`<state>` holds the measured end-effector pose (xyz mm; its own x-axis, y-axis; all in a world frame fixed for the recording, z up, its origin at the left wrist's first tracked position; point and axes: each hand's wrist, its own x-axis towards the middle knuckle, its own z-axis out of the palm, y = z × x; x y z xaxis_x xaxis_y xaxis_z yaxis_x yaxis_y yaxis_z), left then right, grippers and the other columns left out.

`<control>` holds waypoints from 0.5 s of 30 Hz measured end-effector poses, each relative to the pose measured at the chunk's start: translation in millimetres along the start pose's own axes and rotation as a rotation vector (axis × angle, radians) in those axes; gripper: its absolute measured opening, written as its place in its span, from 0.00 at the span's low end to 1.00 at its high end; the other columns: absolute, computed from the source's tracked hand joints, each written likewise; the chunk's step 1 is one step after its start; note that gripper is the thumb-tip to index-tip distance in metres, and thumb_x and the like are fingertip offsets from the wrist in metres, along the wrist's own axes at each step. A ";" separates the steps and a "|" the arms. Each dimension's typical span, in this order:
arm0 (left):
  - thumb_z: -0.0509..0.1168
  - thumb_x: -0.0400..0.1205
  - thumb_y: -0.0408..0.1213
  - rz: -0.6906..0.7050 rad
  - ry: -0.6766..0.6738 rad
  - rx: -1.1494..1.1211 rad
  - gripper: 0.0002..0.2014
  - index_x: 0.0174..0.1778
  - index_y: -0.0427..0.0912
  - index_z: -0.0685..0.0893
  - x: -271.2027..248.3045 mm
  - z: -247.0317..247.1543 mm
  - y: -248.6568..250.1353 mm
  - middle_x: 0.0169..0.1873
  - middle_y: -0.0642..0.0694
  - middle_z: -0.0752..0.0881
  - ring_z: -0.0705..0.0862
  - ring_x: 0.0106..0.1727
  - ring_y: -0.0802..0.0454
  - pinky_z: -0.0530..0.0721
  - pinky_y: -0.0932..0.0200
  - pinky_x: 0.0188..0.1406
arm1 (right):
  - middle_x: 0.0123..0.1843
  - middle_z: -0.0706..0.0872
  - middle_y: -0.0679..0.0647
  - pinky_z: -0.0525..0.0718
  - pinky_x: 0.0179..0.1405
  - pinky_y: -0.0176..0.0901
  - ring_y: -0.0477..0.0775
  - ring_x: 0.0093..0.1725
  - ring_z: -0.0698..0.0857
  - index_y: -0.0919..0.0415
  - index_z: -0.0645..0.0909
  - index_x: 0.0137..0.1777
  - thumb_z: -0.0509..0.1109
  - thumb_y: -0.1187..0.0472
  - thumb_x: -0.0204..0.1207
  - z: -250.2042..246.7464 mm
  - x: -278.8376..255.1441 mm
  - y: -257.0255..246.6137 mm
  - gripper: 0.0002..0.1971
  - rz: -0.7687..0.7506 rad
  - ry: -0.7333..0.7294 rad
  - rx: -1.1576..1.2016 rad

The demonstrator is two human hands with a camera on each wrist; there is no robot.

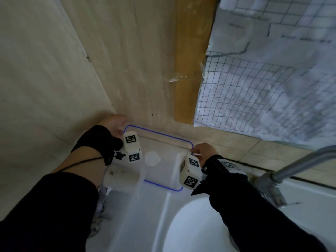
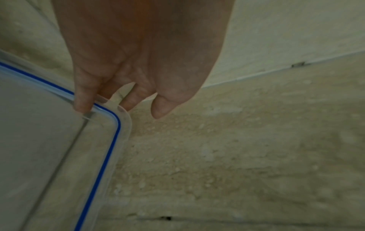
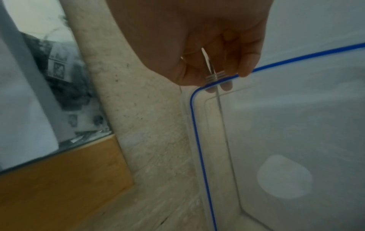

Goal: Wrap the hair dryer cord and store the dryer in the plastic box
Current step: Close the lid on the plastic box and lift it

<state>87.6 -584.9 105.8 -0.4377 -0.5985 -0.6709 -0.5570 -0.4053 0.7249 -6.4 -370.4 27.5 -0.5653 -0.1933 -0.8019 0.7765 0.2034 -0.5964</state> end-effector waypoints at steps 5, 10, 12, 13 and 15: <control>0.54 0.87 0.39 0.043 0.028 -0.053 0.14 0.40 0.35 0.72 -9.2 -13.5 3.5 0.35 0.42 0.70 0.70 0.31 0.47 0.78 0.56 0.27 | 0.23 0.75 0.62 0.66 0.25 0.42 0.57 0.26 0.69 0.65 0.69 0.28 0.51 0.65 0.81 -7.1 -35.1 -7.0 0.18 -0.013 0.082 0.024; 0.55 0.87 0.33 0.158 0.012 -0.208 0.17 0.70 0.28 0.72 -44.0 -25.1 18.9 0.45 0.37 0.76 0.77 0.43 0.42 0.76 0.47 0.69 | 0.33 0.75 0.59 0.68 0.25 0.43 0.58 0.31 0.73 0.64 0.72 0.40 0.57 0.59 0.80 -11.7 -68.0 -14.4 0.10 -0.131 0.076 -0.159; 0.55 0.86 0.33 0.211 0.001 -0.230 0.21 0.75 0.30 0.70 -55.9 -28.2 22.4 0.38 0.43 0.77 0.79 0.44 0.45 0.78 0.47 0.68 | 0.29 0.71 0.55 0.70 0.30 0.42 0.57 0.37 0.74 0.63 0.71 0.33 0.62 0.62 0.77 -14.7 -78.4 -15.3 0.11 -0.229 0.113 -0.540; 0.56 0.86 0.32 0.245 0.010 -0.233 0.20 0.74 0.29 0.71 -61.6 -30.9 21.5 0.36 0.45 0.76 0.79 0.45 0.46 0.80 0.49 0.66 | 0.27 0.70 0.53 0.71 0.36 0.40 0.56 0.39 0.74 0.60 0.69 0.29 0.64 0.63 0.76 -14.7 -84.9 -14.0 0.15 -0.263 0.145 -0.715; 0.56 0.85 0.26 0.305 0.011 -0.269 0.11 0.59 0.24 0.78 -72.6 -36.5 16.6 0.34 0.43 0.72 0.77 0.45 0.45 0.87 0.57 0.53 | 0.27 0.72 0.53 0.69 0.42 0.39 0.56 0.42 0.75 0.58 0.66 0.25 0.65 0.63 0.75 -17.4 -103.3 -12.9 0.18 -0.390 0.166 -0.957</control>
<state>135.9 -573.4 172.3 -0.5463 -0.7259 -0.4179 -0.1973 -0.3733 0.9065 37.1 -336.4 117.5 -0.8168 -0.2892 -0.4991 0.0284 0.8441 -0.5355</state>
